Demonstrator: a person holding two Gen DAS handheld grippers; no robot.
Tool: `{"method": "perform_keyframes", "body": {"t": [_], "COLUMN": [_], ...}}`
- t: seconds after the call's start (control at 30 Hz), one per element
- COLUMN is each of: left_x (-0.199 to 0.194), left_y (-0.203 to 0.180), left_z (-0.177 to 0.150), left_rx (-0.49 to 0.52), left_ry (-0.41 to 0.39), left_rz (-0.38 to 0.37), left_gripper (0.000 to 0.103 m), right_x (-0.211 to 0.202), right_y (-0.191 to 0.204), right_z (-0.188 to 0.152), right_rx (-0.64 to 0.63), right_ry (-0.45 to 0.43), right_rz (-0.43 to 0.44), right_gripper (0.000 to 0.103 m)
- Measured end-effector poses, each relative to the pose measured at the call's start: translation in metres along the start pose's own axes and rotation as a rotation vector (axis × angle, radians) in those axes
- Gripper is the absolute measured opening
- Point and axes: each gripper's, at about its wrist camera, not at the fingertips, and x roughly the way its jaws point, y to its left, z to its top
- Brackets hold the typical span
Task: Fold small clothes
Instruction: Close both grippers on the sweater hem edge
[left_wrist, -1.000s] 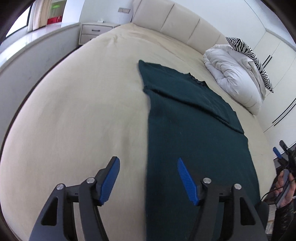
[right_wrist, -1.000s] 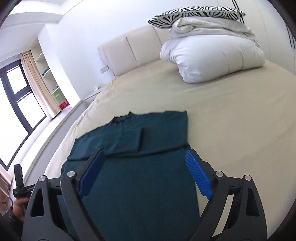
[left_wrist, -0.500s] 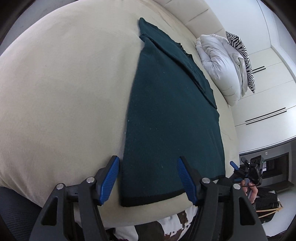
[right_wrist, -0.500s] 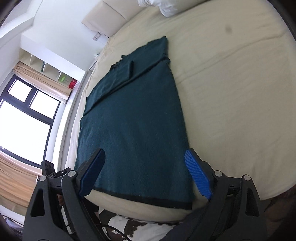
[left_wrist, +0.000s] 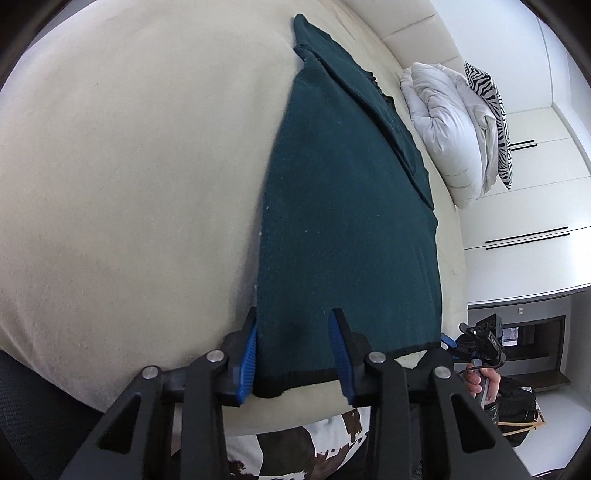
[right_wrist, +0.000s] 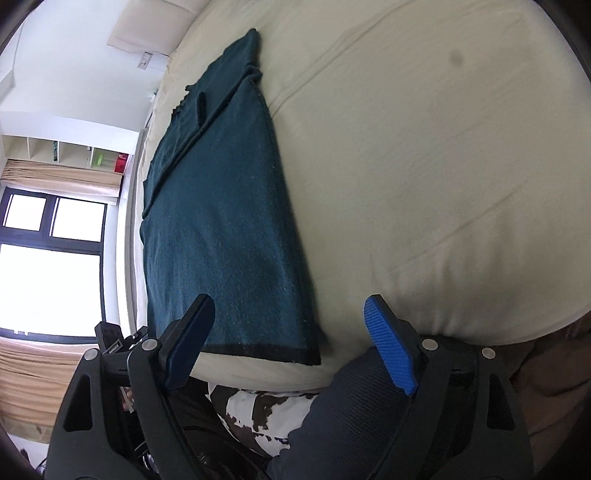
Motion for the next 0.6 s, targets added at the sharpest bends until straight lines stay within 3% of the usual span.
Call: {"method": "perform_keyframes", "body": {"t": [0.2,0.43,0.6], "left_x": [0.0,-0.003,-0.004], "left_y": [0.01,0.013,0.013], "left_z": [-0.003,-0.006,-0.007], "left_rx": [-0.026,-0.021,-0.02], "left_ry": [0.002,0.003,-0.002], "left_rz": [0.011,0.006,0.0], "left_gripper": [0.008,0.008,0.007], "right_x": [0.026,0.04,0.049], "right_y": [-0.002,0.015,0.019], "right_z": [0.002,0.006,0.007], "right_rx": [0.001,-0.037,-0.036], "right_ry": [0.129,0.18,0.212], "right_rz": [-0.021,0.005,0.04], "right_gripper": [0.079,0.076,0.051]}}
